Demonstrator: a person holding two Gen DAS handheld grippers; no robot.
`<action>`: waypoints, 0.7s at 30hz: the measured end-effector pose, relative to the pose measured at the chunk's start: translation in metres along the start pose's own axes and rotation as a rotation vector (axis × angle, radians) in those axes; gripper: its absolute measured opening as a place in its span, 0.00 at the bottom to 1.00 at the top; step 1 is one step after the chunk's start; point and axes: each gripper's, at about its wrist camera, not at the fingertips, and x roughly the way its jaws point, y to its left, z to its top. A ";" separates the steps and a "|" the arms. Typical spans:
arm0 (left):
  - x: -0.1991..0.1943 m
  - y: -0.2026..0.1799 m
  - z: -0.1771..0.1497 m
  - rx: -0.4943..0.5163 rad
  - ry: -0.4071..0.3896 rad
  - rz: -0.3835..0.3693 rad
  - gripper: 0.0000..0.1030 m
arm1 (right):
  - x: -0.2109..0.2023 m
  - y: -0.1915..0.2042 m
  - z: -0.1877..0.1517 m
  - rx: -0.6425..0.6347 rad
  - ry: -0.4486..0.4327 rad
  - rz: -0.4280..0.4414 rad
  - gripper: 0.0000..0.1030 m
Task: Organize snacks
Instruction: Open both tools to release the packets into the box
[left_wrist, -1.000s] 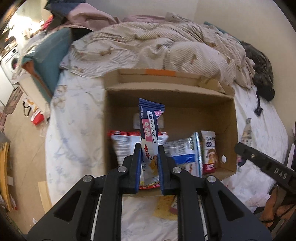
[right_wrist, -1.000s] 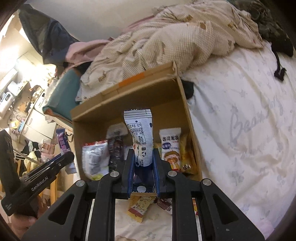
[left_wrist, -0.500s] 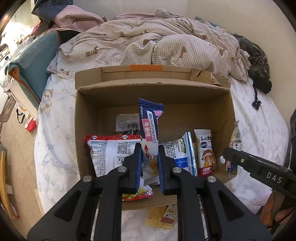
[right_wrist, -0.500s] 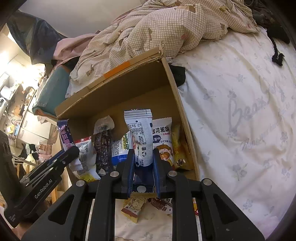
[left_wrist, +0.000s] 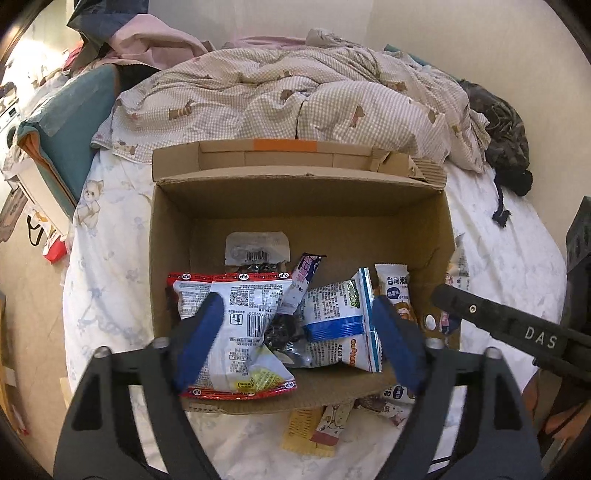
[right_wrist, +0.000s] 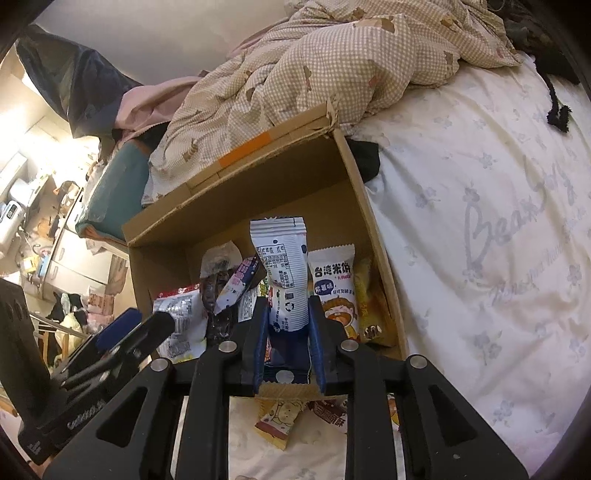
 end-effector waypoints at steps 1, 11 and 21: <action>-0.001 0.000 0.000 0.002 -0.007 -0.007 0.79 | -0.001 -0.001 0.000 0.007 -0.004 -0.001 0.28; -0.004 0.008 -0.001 -0.026 -0.003 -0.028 0.79 | -0.009 -0.009 0.002 0.053 -0.042 -0.005 0.72; -0.030 0.010 -0.004 0.010 -0.072 -0.004 0.79 | -0.017 -0.015 -0.004 0.068 -0.051 -0.021 0.72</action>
